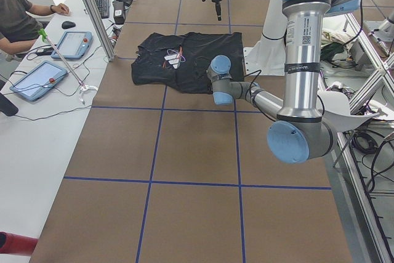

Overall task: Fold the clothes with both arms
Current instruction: 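Move both grippers down to the shirt's bottom hem corners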

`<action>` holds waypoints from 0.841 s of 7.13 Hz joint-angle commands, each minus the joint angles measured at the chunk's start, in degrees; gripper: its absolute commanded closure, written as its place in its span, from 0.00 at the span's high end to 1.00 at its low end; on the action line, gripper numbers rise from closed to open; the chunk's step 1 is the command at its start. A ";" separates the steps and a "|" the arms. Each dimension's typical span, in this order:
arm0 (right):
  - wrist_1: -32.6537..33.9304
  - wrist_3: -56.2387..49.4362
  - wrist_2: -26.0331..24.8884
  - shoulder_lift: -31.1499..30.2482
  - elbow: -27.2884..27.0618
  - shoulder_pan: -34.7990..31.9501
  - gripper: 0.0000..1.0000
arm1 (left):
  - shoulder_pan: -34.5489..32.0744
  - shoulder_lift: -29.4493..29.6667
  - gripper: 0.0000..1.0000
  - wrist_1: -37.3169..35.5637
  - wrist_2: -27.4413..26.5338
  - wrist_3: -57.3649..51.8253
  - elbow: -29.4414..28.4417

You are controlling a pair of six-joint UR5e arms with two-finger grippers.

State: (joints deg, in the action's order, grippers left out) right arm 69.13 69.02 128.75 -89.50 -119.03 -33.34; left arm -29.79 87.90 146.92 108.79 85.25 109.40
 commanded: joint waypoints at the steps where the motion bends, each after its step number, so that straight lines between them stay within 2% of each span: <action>1: -1.01 0.24 0.70 -0.85 -0.06 1.52 1.00 | 6.65 -0.80 0.98 -0.14 -3.05 1.67 0.47; 3: -1.01 0.24 2.55 -1.28 0.03 1.61 1.00 | 11.66 -0.88 0.98 -0.40 -3.14 1.76 0.20; 6: -0.92 0.24 3.95 -1.90 0.11 1.61 1.00 | 15.19 -0.88 0.98 -0.49 -3.06 1.85 0.20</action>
State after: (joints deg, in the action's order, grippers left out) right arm 68.13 69.19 131.76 -91.26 -119.04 -31.73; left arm -15.96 87.02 146.50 105.73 87.08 109.63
